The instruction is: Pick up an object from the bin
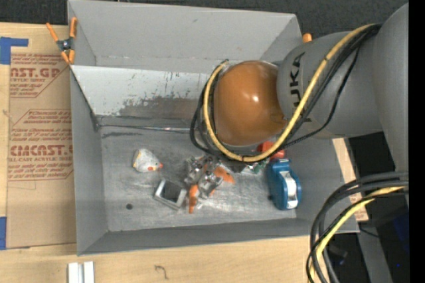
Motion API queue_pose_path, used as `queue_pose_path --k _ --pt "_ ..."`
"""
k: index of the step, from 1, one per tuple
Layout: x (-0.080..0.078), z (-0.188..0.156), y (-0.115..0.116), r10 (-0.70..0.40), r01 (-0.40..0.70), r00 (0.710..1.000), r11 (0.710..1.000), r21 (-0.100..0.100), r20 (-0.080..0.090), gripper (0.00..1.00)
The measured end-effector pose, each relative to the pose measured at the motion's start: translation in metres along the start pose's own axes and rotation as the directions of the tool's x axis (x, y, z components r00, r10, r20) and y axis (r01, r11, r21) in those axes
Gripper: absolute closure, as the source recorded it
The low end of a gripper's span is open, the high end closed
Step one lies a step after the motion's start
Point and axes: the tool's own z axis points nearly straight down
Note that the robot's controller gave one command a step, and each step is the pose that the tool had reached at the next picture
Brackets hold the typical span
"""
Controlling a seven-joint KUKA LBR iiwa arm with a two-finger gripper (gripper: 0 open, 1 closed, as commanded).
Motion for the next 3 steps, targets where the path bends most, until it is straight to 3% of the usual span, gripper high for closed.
queue_pose_path --k 1,3 --pt "-0.002 -0.013 -0.001 0.0 0.0 1.0 1.0 0.006 0.007 1.0" --pt "-0.001 -0.03 0.0 0.0 0.0 1.0 1.0 0.002 0.002 1.0"
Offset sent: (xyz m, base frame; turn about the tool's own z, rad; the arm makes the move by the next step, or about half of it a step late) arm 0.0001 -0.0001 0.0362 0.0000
